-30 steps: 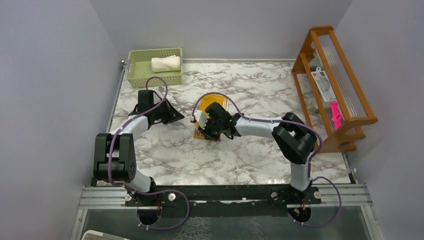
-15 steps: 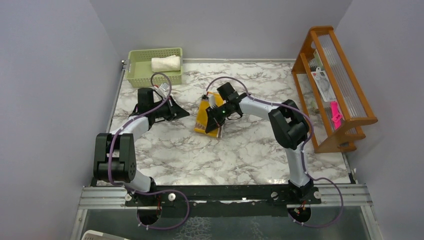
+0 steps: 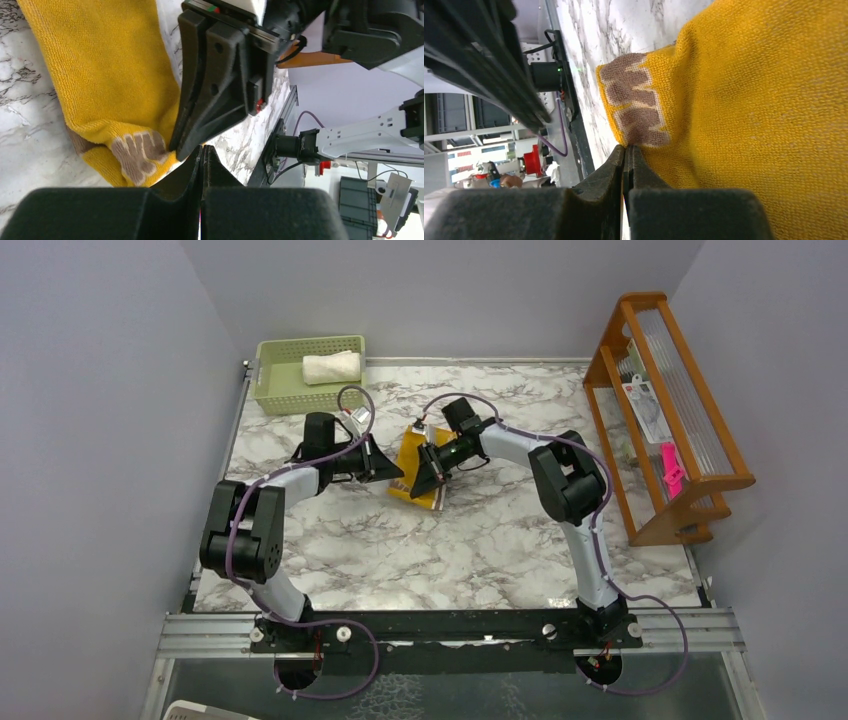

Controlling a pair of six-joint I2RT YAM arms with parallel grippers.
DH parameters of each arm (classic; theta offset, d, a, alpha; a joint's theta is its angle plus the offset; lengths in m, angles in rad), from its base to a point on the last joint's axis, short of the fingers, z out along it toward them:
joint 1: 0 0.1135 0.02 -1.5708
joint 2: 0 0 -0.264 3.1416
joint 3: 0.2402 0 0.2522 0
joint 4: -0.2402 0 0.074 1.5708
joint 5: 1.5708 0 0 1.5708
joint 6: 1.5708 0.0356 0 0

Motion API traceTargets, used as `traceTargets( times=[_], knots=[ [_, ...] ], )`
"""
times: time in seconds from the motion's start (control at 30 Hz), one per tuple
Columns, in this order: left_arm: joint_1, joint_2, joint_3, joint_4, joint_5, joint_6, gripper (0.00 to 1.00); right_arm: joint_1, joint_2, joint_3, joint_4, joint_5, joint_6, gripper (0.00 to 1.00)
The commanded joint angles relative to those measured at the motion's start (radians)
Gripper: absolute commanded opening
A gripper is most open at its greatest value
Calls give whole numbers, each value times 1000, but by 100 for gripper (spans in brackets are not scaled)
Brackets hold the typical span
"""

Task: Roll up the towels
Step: Roll the towel at the center of the board.

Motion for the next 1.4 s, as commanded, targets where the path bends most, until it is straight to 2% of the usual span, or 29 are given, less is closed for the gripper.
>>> traceTargets(
  times=[0.0, 0.2, 0.33, 0.53, 0.63, 0.8, 0.93, 1.1, 1.37],
  knots=[
    [-32, 75, 45, 39, 26, -14, 0, 1, 9, 15, -31, -65, 22, 1],
    [-46, 207, 70, 27, -34, 14, 0, 2, -7, -19, -27, -86, 4, 1],
    [-47, 307, 154, -43, -15, 44, 0, 2, -7, -33, -53, -88, -26, 1],
    [-52, 352, 251, -363, -126, 249, 0, 2, -26, -52, -45, -89, -33, 1],
    [-51, 330, 263, -459, -180, 319, 0, 1, -31, -58, -21, -63, -7, 1],
    [-53, 319, 219, -469, -100, 346, 0, -1, -22, -64, 77, -50, 84, 1],
    [-48, 289, 217, -468, -142, 359, 0, -1, 3, -42, 80, -59, 99, 1],
    [-37, 279, 294, -446, -150, 348, 0, -1, 0, -47, 42, -36, 64, 1],
    [-39, 366, 383, -428, -178, 296, 0, 1, -41, -140, -35, 12, -50, 1]
  ],
)
